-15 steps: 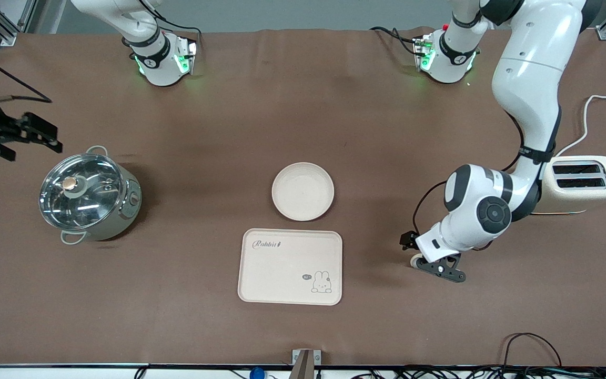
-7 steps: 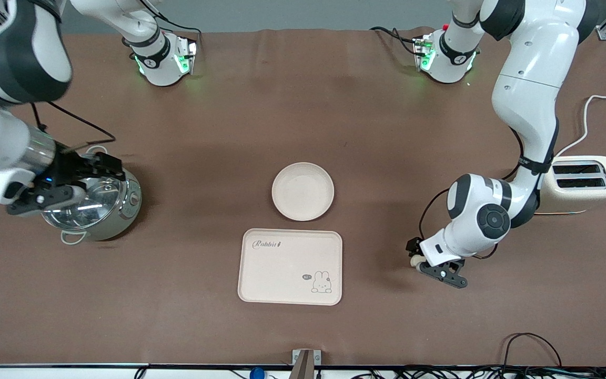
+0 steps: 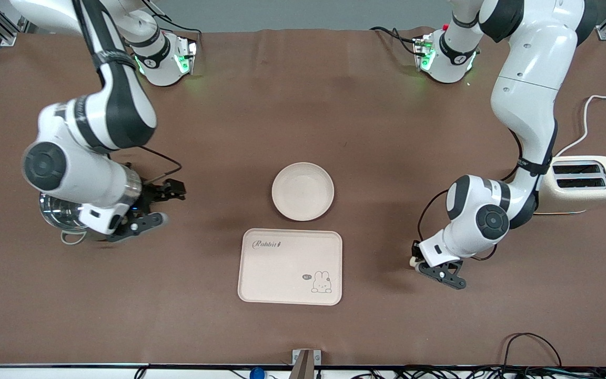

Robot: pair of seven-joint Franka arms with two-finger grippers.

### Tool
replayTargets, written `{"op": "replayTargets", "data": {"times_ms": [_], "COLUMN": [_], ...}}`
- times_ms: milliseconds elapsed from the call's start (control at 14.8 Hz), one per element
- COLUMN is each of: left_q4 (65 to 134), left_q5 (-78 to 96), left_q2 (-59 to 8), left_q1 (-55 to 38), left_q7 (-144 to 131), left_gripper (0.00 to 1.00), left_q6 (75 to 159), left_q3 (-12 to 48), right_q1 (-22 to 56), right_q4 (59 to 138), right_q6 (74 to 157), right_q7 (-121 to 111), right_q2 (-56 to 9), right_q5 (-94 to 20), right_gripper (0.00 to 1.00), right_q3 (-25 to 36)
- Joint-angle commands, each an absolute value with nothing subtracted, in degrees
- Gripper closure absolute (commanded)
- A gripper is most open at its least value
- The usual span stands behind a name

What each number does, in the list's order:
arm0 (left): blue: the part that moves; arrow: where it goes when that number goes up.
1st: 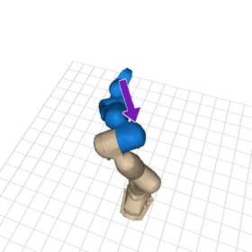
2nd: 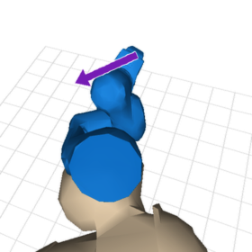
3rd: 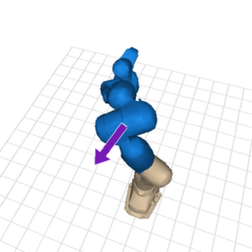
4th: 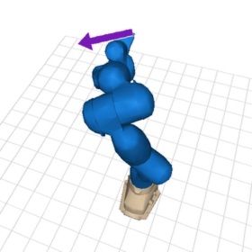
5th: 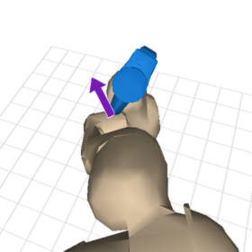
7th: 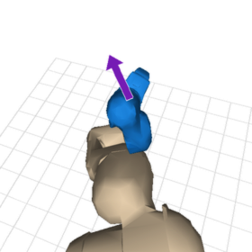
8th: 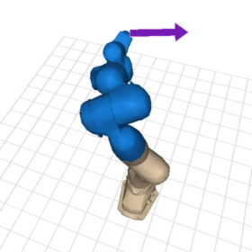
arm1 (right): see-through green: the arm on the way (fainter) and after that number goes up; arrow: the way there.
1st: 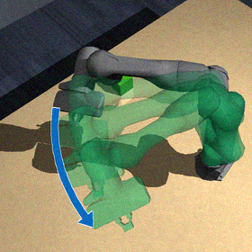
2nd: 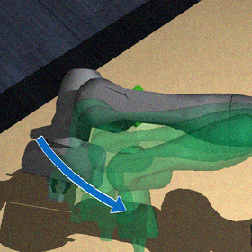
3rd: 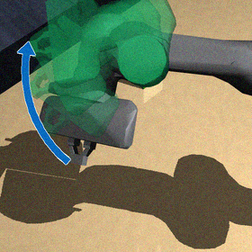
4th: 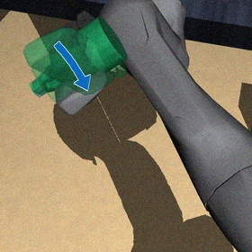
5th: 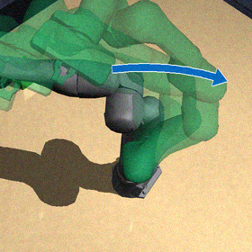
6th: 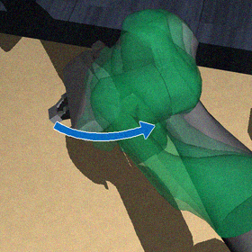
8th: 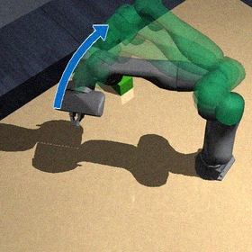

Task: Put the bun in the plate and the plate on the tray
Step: 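Grasp the cream bun with the left gripper while the right gripper approaches, then carry the bun over the white plate and release it with the left gripper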

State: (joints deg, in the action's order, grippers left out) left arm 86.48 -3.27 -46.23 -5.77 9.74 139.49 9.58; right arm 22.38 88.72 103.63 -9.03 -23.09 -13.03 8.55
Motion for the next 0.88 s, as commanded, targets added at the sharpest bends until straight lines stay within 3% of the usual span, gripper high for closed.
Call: {"op": "replayTargets", "data": {"times_ms": [0,474,812], "left_q4": [86.13,86.13,86.22], "left_q5": [-3.61,-4.39,-6.75], "left_q2": [-45.36,-39.03,-39.28], "left_q1": [-6.24,-10.79,-25.38], "left_q7": [9.06,-29.63,-54.55], "left_gripper": [0.97,0.97,0.96], "left_q6": [139.75,132.19,132.19], "left_q3": [10.02,21.17,20.66], "right_q1": [22.41,23.2,22.68], "right_q4": [87.71,87.89,87.89], "right_q6": [104.67,106.69,106.17], "right_q7": [-8.7,-8.7,-8.7], "right_q2": [-24.34,-27.5,-27.6], "right_q5": [-18.18,-18.46,-18.46], "right_gripper": [0.0,0.0,0.0], "right_q3": [8.88,8.88,8.88]}}
